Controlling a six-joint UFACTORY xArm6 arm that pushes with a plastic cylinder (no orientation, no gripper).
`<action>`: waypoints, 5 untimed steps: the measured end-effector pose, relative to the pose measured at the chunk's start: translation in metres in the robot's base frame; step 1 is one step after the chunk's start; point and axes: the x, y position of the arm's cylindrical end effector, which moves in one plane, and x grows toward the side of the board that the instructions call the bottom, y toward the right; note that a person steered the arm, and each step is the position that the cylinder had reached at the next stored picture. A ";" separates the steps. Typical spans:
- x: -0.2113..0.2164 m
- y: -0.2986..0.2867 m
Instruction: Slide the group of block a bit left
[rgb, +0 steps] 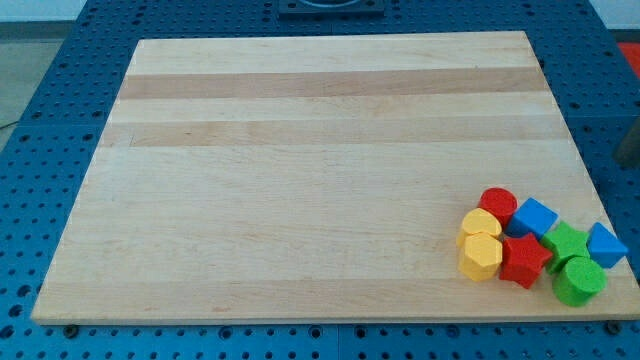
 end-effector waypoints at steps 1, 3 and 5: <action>0.030 0.000; 0.116 -0.001; 0.158 -0.016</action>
